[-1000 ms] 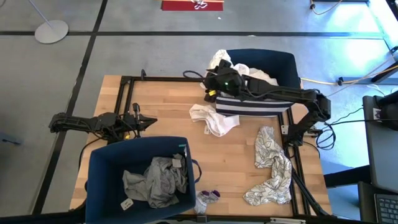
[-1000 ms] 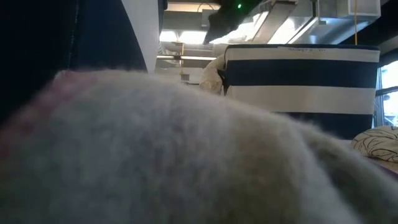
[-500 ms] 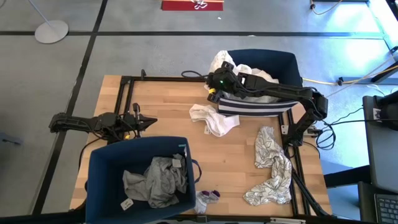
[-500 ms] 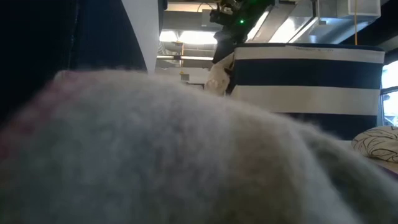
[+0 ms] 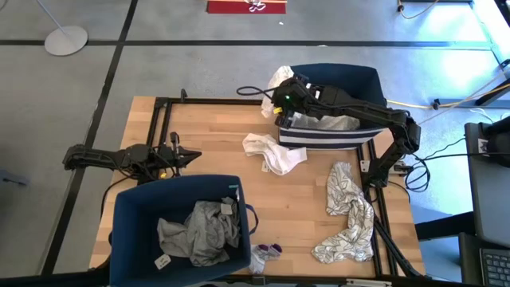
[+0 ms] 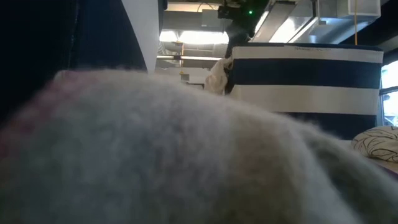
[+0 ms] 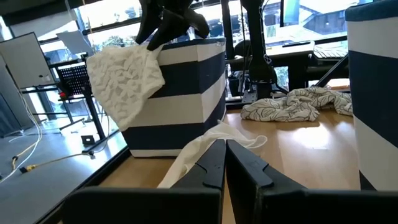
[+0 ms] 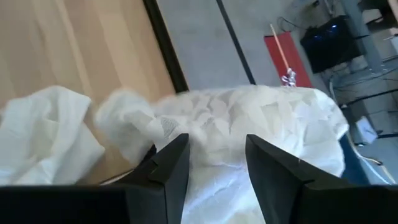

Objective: Sort clothes
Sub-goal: Put the white clothes into the top right laundry bin

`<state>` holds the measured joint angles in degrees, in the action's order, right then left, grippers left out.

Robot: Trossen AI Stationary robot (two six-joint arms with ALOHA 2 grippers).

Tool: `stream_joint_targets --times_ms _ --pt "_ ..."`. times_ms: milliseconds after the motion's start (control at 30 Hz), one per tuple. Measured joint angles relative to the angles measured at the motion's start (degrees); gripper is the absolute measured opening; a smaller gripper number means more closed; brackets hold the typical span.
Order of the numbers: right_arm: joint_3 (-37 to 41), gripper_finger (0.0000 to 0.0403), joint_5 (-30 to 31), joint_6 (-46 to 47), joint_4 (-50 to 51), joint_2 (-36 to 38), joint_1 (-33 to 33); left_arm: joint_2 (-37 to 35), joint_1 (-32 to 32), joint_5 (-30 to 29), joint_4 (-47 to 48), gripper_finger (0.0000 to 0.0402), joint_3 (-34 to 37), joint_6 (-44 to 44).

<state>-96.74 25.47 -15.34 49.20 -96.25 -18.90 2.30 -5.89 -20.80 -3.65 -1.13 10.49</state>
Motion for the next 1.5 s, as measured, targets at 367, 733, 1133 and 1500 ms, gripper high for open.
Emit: stream_joint_targets --times_ms 367,733,1133,1500 --pt "0.48 0.015 -8.2 2.4 -2.52 -0.13 -0.76 0.01 0.0 0.0 0.0 0.0003 0.0 -0.78" --pt "0.46 0.0011 -8.92 4.6 -0.25 -0.13 -2.05 0.01 0.0 0.0 -0.03 0.0003 0.0 -1.08" --pt "-12.17 0.0009 3.53 -0.37 0.91 -0.13 -0.63 0.01 0.0 0.0 -0.01 0.0003 0.0 -1.08" --pt "-27.6 0.0003 34.73 -0.69 21.8 0.07 -0.68 -0.01 0.0 0.0 0.01 0.0003 -0.02 -1.1"
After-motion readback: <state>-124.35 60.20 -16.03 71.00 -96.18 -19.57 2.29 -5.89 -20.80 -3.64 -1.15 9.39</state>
